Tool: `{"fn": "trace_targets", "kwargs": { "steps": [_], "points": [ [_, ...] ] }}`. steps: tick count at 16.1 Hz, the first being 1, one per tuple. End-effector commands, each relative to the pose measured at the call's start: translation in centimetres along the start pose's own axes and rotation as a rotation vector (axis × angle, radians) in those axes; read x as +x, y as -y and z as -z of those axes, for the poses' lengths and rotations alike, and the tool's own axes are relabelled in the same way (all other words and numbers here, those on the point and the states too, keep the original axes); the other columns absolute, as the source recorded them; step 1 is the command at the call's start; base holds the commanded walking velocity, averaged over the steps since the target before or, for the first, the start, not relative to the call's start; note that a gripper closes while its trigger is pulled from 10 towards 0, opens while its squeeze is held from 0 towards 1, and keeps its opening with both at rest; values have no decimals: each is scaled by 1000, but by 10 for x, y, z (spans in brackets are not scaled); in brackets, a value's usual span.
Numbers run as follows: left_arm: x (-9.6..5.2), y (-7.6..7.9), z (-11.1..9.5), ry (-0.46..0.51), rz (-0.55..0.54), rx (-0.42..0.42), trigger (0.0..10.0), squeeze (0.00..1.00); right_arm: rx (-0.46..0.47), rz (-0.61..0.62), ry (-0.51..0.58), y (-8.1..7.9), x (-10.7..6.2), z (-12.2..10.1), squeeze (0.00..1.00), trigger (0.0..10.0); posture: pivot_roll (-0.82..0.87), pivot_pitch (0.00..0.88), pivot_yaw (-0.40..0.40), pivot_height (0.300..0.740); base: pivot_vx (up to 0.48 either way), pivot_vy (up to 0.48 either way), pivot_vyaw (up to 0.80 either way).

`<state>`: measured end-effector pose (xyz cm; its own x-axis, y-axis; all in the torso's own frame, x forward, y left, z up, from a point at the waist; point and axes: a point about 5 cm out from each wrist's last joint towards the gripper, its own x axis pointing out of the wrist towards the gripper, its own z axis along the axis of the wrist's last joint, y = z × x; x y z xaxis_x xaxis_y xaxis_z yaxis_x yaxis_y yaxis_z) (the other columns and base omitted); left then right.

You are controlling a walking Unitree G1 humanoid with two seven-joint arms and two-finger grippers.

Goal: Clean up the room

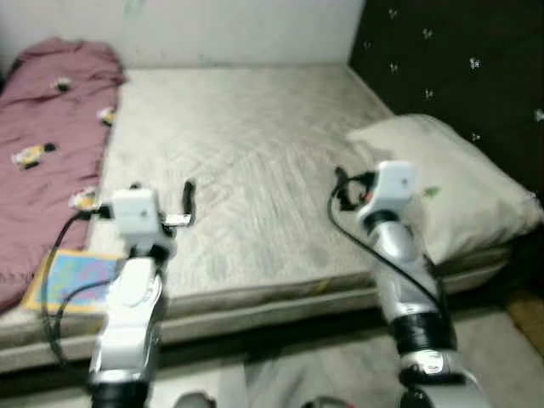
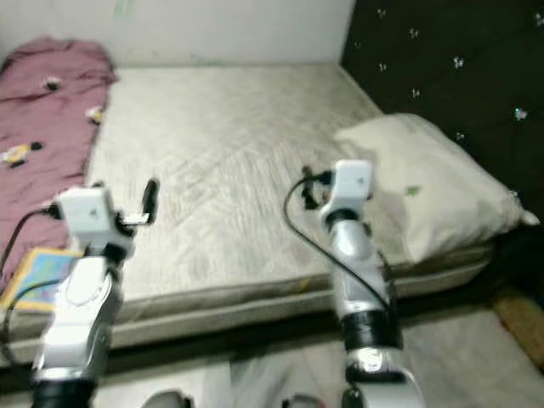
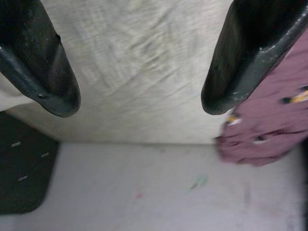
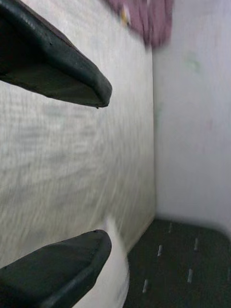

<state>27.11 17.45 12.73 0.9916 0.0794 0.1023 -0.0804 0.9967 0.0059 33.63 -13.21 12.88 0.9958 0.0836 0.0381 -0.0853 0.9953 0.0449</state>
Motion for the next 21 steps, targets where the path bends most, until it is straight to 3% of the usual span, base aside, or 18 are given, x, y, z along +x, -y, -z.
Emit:
{"fn": "trace_targets", "kwargs": {
  "steps": [1,5,18,21],
  "points": [
    [1,6,-7,39,23,-1,10000,0,-18,12,17,6,2,-6,0,10000,-13,0,-33,740,0,0,0],
    [0,9,-8,48,62,-19,10000,0,-20,6,15,6,2,-6,0,10000,-13,0,-35,740,0,0,0],
    [-1,11,-8,48,86,-28,10000,0,-32,6,14,5,3,-5,0,10000,-9,0,-37,740,294,0,0],
    [0,10,-7,40,65,-28,10000,0,-36,8,14,6,3,-5,0,10000,-9,0,-37,740,0,0,0]
  ]
}}
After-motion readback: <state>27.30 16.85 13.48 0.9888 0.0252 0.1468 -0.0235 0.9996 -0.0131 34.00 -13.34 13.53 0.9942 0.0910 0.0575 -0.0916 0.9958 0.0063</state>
